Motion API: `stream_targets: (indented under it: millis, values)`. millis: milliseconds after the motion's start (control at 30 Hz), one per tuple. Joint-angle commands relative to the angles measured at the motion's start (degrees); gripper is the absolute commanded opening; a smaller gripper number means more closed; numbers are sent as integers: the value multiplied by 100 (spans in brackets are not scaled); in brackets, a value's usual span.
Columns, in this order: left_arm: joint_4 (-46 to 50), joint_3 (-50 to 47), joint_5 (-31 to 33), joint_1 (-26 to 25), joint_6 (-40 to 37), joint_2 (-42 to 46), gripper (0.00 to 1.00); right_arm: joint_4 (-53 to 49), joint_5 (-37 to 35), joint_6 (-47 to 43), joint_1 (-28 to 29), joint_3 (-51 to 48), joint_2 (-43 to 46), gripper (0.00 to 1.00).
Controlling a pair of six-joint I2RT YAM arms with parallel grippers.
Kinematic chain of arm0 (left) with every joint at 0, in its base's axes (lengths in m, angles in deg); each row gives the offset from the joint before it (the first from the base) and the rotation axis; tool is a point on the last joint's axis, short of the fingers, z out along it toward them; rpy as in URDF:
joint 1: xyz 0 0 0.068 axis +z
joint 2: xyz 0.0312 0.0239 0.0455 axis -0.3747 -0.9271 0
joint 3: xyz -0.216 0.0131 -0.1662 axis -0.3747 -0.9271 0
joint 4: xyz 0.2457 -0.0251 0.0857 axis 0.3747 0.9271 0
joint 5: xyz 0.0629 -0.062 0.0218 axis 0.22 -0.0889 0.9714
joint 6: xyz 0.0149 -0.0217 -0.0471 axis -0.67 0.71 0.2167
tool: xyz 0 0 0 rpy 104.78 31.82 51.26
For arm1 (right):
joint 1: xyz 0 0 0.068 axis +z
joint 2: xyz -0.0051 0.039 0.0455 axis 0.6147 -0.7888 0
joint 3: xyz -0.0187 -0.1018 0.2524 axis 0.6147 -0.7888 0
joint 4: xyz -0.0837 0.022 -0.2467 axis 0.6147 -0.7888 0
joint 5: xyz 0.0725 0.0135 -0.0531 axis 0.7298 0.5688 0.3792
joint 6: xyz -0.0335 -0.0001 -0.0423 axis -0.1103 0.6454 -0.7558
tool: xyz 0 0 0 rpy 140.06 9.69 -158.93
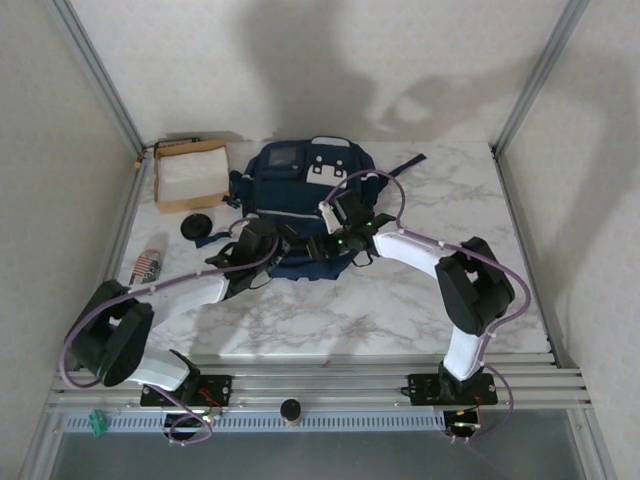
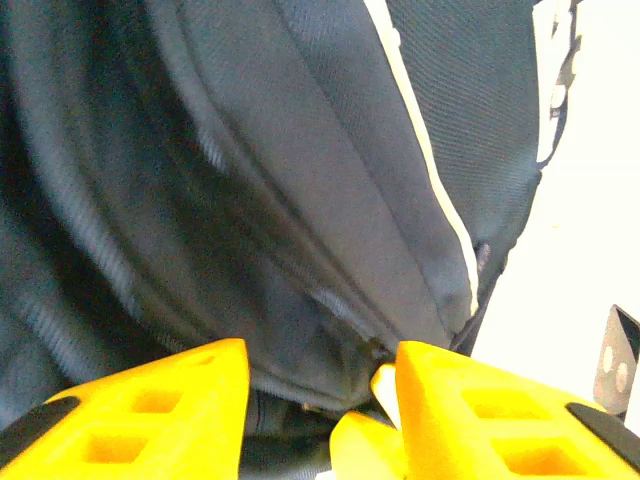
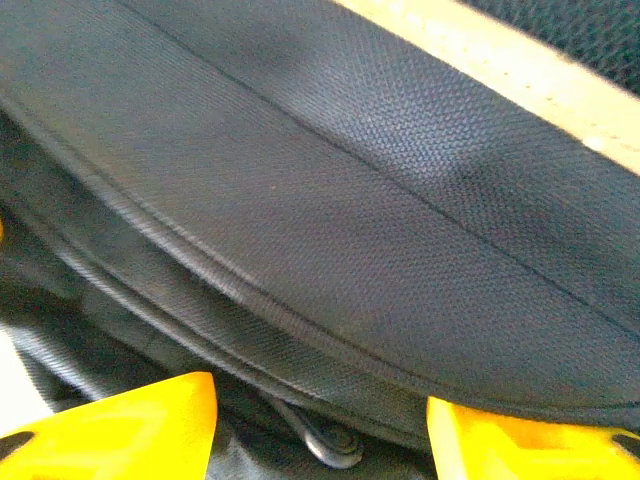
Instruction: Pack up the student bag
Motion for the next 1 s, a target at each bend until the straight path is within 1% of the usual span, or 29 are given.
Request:
stream_targets:
  millis: [0,133,200,233,333,400,433,500,600,733,867,967]
  values:
    - [-40,-302,214,-50,468,405,48,1422,7,168,-100,-42,426,59]
    - [-60,-233,79,-58,707,224,58,1827,164,325,-215,-87,494,60]
    - [-300,-226,-23,-50,858,52,61,1933,212,359,-233,-115,515,61]
    - [-467,-183,-84,-33,876,-55,62,1920,223,364,-243,-99,497,61]
    - [-406,147,-85,-32,909,-363,63,1734,290,507,-312,-143,579,61]
    - [-286,290,18,-17,988,-468,62,1997,427,586,-349,-441,787,62]
    - [-389,293,95,-15,1005,-484,62,2043,477,659,-378,-485,805,63]
    - [-457,331,103,37,1144,-558,60,2008,623,658,-413,-387,688,61]
    - [-575,441,13,67,1396,-654,58,2086,617,679,-413,-342,623,60]
    - [-713,408,-23,59,1905,-757,48,2223,602,761,-413,-348,551,58]
    - [-839,507,-122,172,2109,-967,40,2326,618,804,-413,-361,521,56]
    - [-1014,652,-169,196,2146,-1043,39,2299,577,745,-409,-387,516,55]
